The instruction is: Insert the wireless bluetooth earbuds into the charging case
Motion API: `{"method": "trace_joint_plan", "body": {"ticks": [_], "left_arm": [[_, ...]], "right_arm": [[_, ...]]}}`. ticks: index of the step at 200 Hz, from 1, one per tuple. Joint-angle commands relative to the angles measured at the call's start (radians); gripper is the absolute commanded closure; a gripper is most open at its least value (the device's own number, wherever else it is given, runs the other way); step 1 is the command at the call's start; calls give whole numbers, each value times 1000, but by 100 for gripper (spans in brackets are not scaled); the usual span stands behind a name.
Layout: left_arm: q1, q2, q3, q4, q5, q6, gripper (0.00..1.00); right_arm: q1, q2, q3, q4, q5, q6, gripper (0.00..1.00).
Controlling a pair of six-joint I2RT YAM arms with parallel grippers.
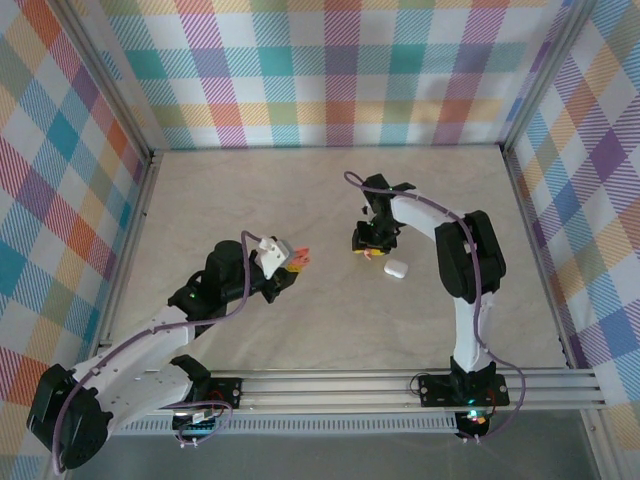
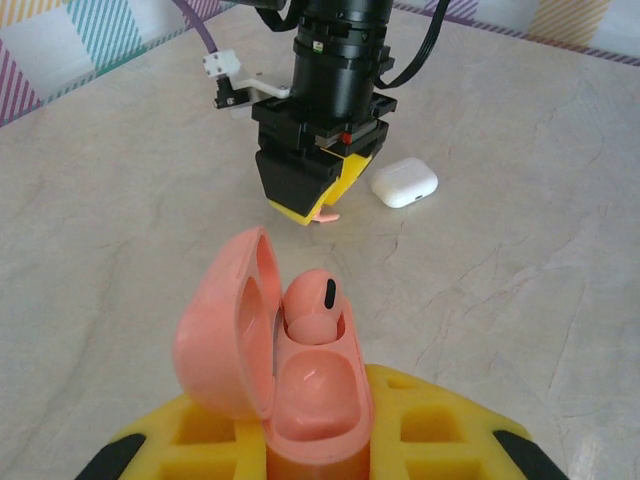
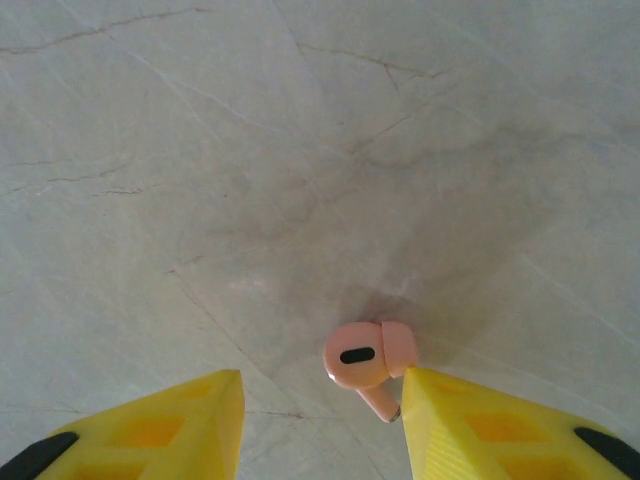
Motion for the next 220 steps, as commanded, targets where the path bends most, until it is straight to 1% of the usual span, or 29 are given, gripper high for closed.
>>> {"method": "trace_joint_plan", "body": {"ticks": [1,52,105,166,196,220], "left_arm": [[9,10,41,44,33,-24,100],[9,37,51,46,43,-26,100],[9,29,53,26,34,-24,100],[9,25,50,21,20,-26,100],[9,25,52,20,17,-27,100],[9,25,52,20,17,-27,100]], "right_arm": [[4,-5,21,-25,29,-32,54],[3,-14,26,-27,56,-54,53],[1,25,52,-7,17,-135,53],[1,57,54,-27,7,-214,57],[1,57,53,-38,23,-230,58],[2,56,50,-38,24,-229,61]]}}
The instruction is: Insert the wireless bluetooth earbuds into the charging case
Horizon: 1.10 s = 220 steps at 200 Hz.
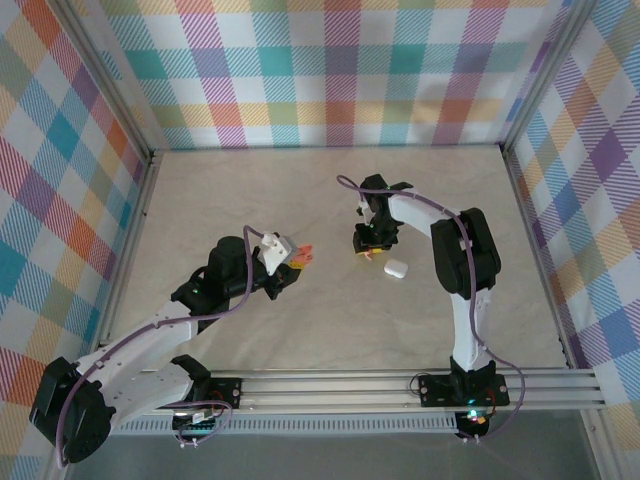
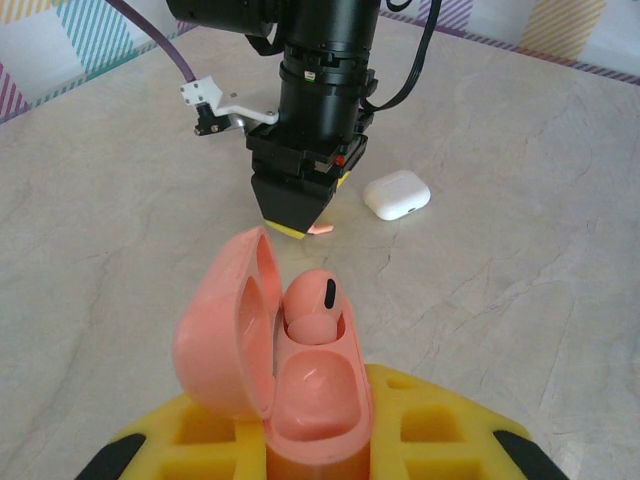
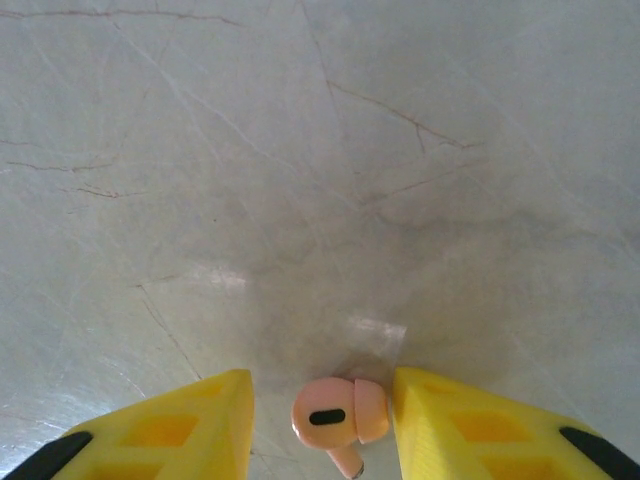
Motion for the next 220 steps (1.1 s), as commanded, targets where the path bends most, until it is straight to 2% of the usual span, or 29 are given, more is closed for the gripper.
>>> {"method": "trace_joint_plan", "body": {"ticks": [1,59,116,179,220], "left_arm": [[9,-12,25,6,0,-8,100],[9,-20,28,-2,0,-10,100],[9,-4,32,20,22,-25,100],[9,1,8,116,54,-67,100],[9,33,5,231,122,-108,100]], "right_arm": [[3,9,14,-29,-3,-28,61],[3,1,13,-32,0,-13,74],[3,-100,-45,34,14,45,79],[3,-297,-169,178,1,135,82],[25,-515,-290,335,-10,188,84]]}}
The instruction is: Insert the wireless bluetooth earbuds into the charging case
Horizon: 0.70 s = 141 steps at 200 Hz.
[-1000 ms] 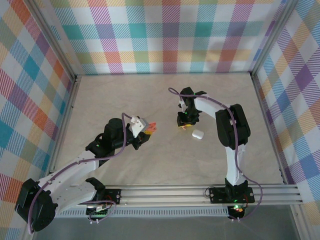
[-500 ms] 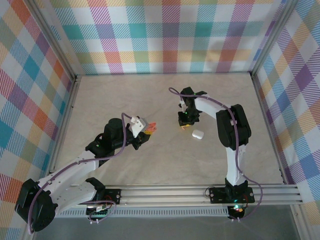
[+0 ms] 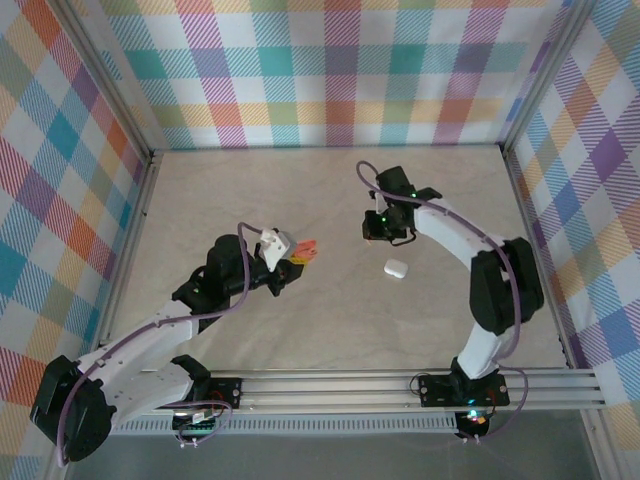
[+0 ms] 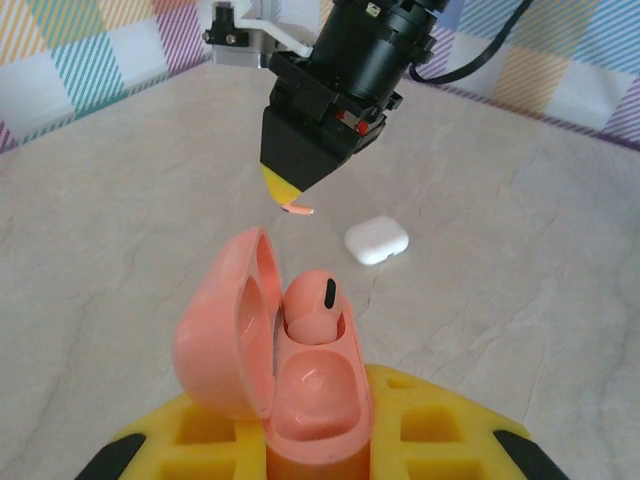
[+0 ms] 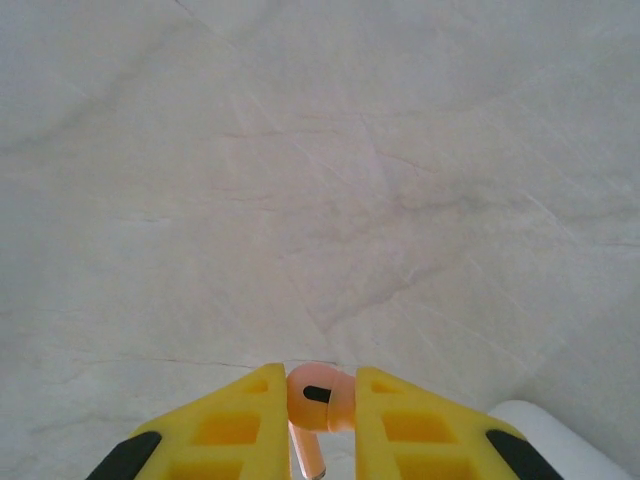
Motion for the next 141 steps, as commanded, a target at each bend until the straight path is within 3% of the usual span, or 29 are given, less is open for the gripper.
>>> {"method": "trace_joint_plan", "body": {"ticks": [1,77,141], "left_arm": [[9,19,5,125,69,-40,100],[9,141,59,301,138,-129,100],[3,203,93,408,166,-194,100]], "right_arm": [[22,-132,-57,131,-14,51,84],[144,-480,-208,389,43,62,87],[253,-563,-291,634,-25,82,88]]}}
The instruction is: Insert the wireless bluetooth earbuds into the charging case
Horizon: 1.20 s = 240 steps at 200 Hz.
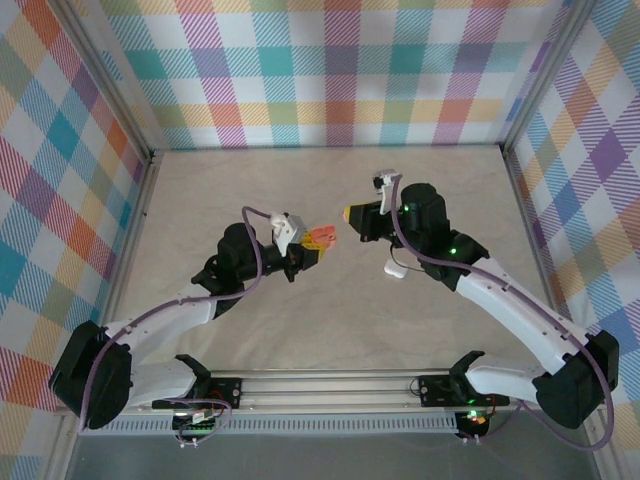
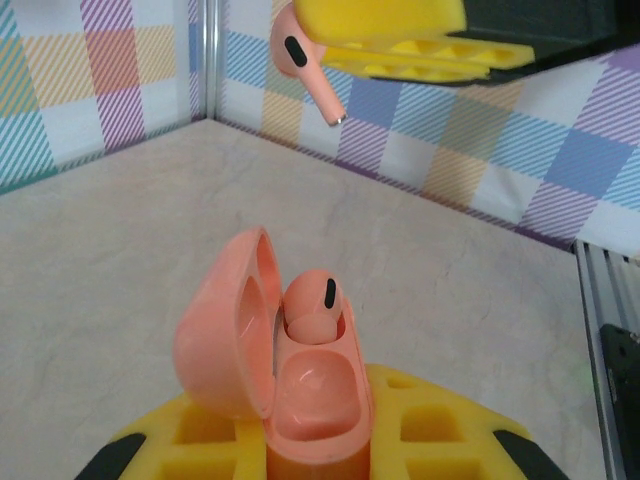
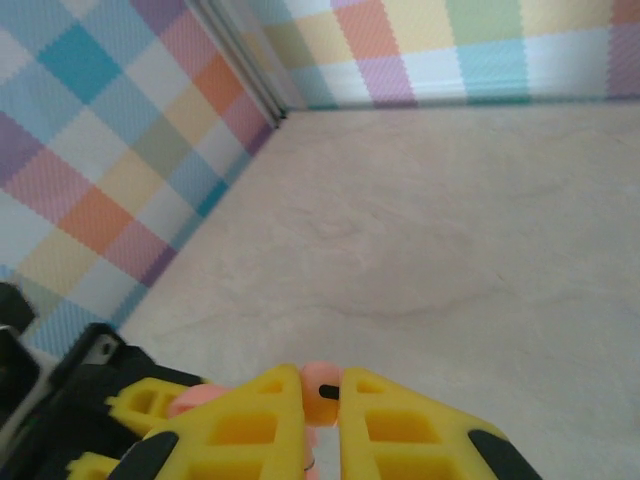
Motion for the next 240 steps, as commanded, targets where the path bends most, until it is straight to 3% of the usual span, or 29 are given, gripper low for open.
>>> {"method": "trace_joint_plan", "body": {"ticks": [1,44,240], "left_arm": [[3,8,41,96,31,-41,100],[-12,10,47,116,20,-43,100],[-23,-23,49,178,-1,-63,100]], "right_arm": [[38,-23,-32,159,-31,18,88],[89,-30,-89,315,-38,22,87],[136,37,-153,429,-42,-54,88]]}}
